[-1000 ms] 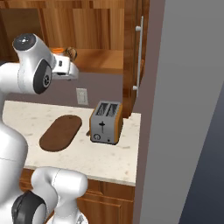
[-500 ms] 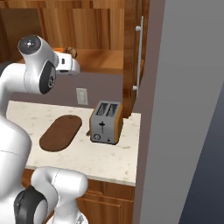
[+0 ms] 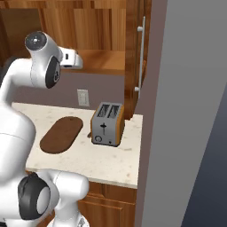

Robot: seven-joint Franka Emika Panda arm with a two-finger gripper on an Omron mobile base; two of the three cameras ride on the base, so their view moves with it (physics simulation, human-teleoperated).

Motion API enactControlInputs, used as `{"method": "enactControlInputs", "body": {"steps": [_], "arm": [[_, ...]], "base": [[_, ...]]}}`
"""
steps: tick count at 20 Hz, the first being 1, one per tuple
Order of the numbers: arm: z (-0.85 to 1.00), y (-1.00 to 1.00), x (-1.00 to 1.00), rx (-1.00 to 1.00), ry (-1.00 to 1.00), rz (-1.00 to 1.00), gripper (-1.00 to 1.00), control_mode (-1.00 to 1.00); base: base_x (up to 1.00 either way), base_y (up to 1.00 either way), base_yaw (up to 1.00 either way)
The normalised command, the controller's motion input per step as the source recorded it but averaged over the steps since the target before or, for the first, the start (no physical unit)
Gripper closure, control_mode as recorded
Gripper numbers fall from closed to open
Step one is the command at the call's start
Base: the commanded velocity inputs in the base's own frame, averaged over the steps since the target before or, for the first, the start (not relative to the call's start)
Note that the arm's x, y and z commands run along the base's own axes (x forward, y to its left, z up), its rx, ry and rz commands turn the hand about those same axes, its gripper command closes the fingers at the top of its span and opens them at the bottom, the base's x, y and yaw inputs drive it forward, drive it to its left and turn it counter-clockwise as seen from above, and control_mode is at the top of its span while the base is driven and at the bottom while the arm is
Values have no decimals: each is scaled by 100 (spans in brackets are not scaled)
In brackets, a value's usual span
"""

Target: Pick the bread, place it on the cutting board, pick the jam, place it on the counter, and close the cabinet.

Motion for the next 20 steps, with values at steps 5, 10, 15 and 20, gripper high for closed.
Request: {"method": "enactControlInputs", "body": {"steps": [5,10,15,20], "arm": [[5,15,33,0,0,0,-100,-100],[1,12,35,0,-1,0,-100,-100],[0,14,48,0,0,0,-100,-100],[0,12,51,0,0,0,-100,-100]], "base": [[0,0,0],[0,0,0],[0,0,0],[0,0,0]]}}
